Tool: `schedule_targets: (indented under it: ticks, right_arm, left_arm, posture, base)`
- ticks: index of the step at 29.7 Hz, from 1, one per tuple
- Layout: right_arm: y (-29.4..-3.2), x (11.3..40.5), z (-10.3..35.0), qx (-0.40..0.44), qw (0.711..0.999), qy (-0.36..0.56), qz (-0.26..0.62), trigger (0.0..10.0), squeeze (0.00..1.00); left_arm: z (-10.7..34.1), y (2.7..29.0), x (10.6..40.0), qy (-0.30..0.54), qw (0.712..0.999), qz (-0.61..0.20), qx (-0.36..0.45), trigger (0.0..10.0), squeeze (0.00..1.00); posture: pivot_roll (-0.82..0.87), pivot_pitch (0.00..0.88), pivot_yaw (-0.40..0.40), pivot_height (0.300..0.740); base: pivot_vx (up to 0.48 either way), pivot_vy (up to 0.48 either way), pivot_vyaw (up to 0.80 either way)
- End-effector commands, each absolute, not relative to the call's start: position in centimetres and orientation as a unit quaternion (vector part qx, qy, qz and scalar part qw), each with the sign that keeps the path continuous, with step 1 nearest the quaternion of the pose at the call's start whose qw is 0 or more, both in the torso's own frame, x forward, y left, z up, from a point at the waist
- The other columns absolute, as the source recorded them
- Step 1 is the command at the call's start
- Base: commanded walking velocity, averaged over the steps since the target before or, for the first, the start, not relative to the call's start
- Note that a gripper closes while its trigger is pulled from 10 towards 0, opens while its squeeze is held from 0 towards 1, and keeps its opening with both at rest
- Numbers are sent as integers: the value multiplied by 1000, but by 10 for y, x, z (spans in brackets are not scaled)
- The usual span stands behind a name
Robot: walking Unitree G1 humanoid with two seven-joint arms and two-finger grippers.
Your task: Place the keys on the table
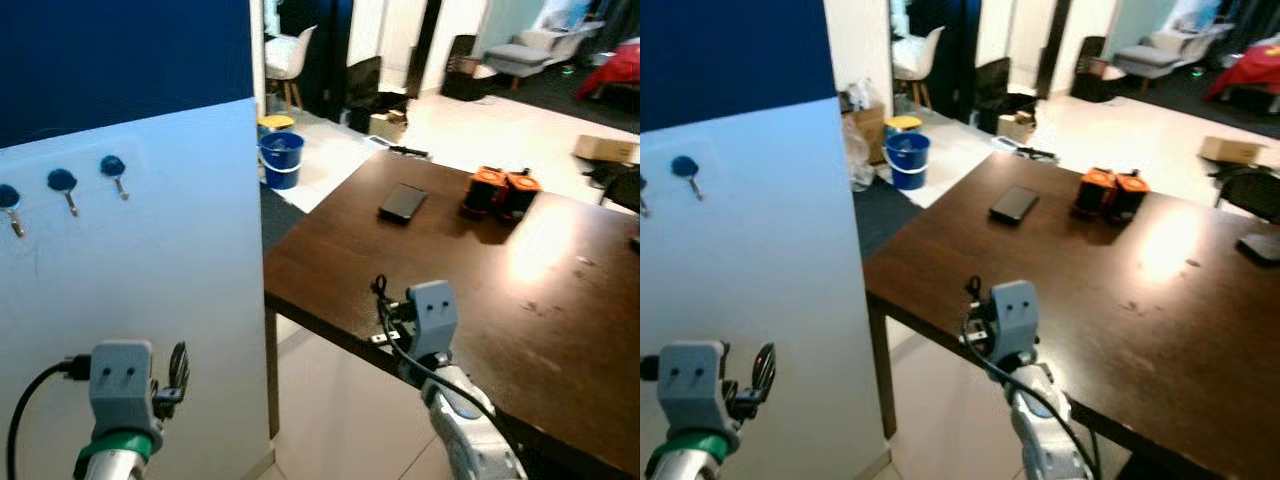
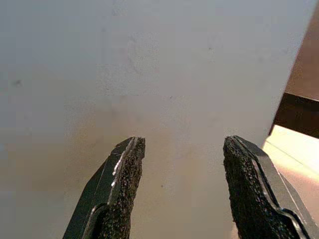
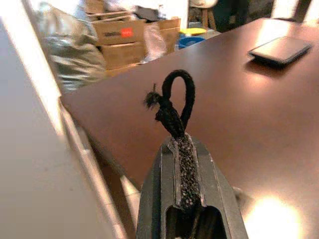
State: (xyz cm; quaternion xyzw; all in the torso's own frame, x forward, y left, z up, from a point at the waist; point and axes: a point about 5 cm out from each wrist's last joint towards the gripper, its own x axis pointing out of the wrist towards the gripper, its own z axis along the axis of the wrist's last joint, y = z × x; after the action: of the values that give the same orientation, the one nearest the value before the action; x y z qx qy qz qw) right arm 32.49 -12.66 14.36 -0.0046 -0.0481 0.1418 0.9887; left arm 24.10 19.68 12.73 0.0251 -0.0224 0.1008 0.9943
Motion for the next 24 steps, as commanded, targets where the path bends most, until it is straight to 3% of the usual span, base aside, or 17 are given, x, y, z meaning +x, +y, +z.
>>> schedule_targets:
  ticks: [1, 14, 24]
  right_arm:
    - [-130, 323, 138, -7, 991, -36, 132, 10000, 0]
    - [-123, 319, 158, 25, 985, -89, 149, 10000, 0]
    - [-119, 321, 147, 28, 986, -57, 152, 10000, 0]
  left_arm:
    - [125, 194, 245, -15, 995, 93, 19, 10000, 0]
    - [146, 195, 248, -55, 994, 89, 1, 10000, 0]
    - [151, 196, 244, -62, 994, 88, -1, 10000, 0]
  posture:
    - [-163, 35, 145, 740]
    - [-148, 41, 136, 740]
    - [-137, 37, 115, 740]
  base:
    - [0, 0, -800]
    - [0, 0, -800]
    - [0, 0, -800]
